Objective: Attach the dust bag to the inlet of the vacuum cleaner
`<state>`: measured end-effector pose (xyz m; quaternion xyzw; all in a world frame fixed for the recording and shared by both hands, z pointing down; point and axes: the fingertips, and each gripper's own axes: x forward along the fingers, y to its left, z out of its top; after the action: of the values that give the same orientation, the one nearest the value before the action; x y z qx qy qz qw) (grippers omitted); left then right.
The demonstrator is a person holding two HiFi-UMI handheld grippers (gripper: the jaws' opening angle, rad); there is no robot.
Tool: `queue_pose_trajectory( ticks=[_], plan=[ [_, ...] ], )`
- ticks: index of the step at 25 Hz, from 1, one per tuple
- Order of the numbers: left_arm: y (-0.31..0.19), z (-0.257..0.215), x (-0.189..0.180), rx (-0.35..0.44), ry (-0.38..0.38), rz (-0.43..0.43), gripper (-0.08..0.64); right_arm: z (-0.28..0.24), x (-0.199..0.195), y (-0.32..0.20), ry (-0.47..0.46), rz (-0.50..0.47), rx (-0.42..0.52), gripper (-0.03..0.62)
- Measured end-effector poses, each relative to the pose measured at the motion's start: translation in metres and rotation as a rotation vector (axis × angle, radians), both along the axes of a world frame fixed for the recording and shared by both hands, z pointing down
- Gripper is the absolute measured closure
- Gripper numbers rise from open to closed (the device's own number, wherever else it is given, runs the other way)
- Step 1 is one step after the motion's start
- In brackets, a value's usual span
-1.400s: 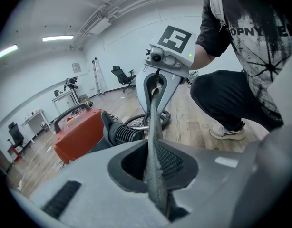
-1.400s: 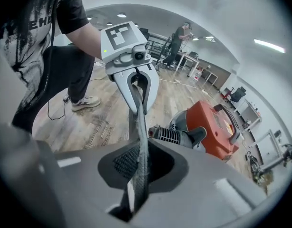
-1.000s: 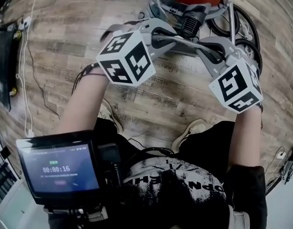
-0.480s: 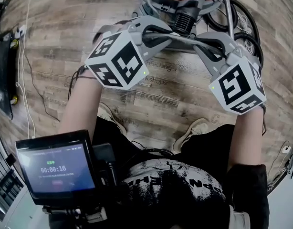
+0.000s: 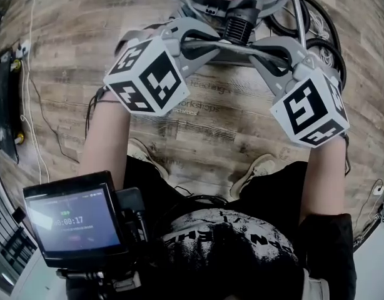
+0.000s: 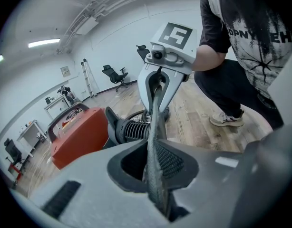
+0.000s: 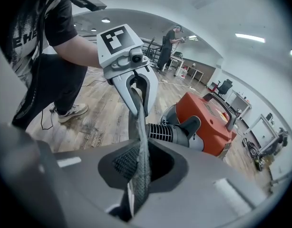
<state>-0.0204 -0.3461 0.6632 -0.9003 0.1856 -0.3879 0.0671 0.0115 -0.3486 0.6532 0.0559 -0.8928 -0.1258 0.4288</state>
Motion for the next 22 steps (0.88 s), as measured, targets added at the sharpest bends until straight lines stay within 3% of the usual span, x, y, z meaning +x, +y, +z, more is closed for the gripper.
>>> queue_pose_trajectory(
  ticks=[11, 15, 19, 22],
  plan=[
    [-0.008, -0.002, 0.001, -0.032, -0.038, 0.024, 0.512, 0.013, 0.003, -0.002, -0.023, 0.039, -0.06, 0.563],
    [-0.011, -0.003, 0.002, -0.07, -0.02, 0.025, 0.516, 0.003, 0.003, -0.006, -0.008, 0.014, -0.017, 0.561],
    [-0.011, 0.008, 0.0, -0.071, -0.076, 0.034, 0.52, -0.012, -0.005, -0.009, 0.002, -0.015, 0.025, 0.56],
    [-0.009, 0.014, 0.0, -0.094, -0.054, 0.024, 0.522, -0.007, -0.006, -0.008, -0.005, -0.02, 0.027, 0.56]
  ],
)
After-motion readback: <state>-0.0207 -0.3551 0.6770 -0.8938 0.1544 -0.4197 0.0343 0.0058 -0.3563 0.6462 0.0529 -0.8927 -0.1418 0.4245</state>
